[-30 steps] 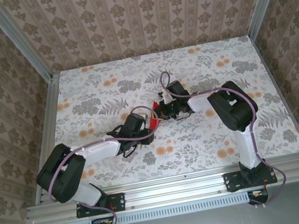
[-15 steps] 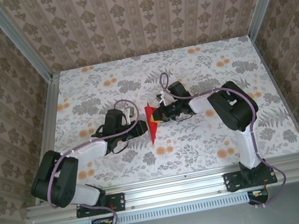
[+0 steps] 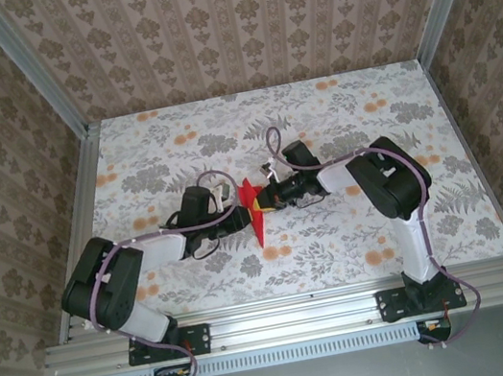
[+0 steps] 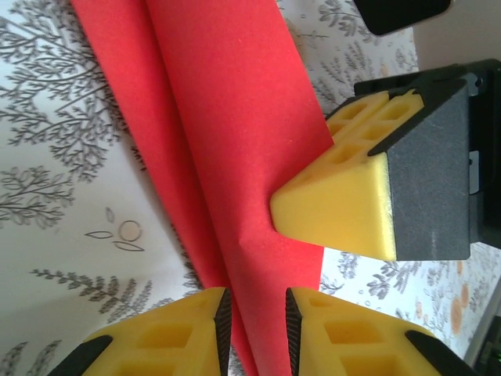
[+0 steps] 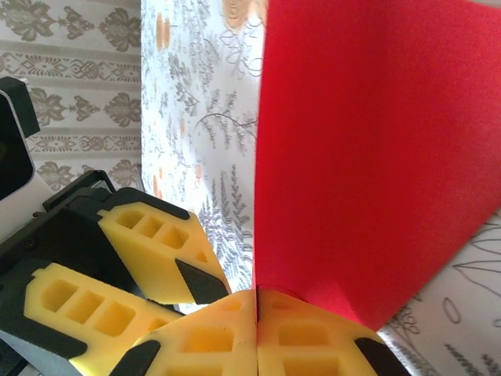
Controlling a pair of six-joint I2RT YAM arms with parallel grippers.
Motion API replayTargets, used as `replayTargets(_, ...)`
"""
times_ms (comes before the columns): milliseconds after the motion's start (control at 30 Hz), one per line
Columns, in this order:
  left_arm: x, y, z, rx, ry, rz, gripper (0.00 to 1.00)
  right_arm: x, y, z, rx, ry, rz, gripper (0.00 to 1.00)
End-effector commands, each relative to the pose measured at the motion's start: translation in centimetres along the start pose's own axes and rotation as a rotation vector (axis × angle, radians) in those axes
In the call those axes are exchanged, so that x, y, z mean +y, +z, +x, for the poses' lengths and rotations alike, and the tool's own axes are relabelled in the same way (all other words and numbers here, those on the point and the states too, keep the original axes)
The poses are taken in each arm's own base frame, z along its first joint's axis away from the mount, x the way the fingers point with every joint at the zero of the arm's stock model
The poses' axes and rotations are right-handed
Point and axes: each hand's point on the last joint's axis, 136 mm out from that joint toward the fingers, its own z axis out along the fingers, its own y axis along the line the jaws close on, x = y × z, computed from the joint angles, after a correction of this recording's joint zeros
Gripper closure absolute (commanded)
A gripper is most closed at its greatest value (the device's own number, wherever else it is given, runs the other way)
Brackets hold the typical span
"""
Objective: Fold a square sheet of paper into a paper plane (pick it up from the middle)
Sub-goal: Fold the wing for the fifth time at the center of the table.
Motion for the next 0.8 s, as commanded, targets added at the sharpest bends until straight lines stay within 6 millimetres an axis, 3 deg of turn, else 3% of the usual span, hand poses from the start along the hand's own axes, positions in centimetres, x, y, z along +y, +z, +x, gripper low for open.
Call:
replayTargets(0, 0.9, 0.2, -1.1, -0.039, -0.008, -0.042, 0.71, -1.2, 0.1, 0.3, 0.021, 0.015, 0.003, 0.93)
replayTargets(267, 1.7, 0.2, -2.5, -0.076, -0.030, -0.110, 0.79, -2.1, -0.2, 0.3, 0.013, 0.027, 0.018, 0.93)
replayTargets(467, 2.7, 1.1, -2.8, -0.052, -0.089, -0.133, 0.88, -0.7, -0.5, 0.3, 0.013, 0.006, -0.039, 0.93)
replayTargets(767, 2.0, 2.3, -4.4, -0.044, -0.120, -0.082, 0.91, 0.7, -0.8, 0.4, 0.016, -0.003, -0.102, 0.93)
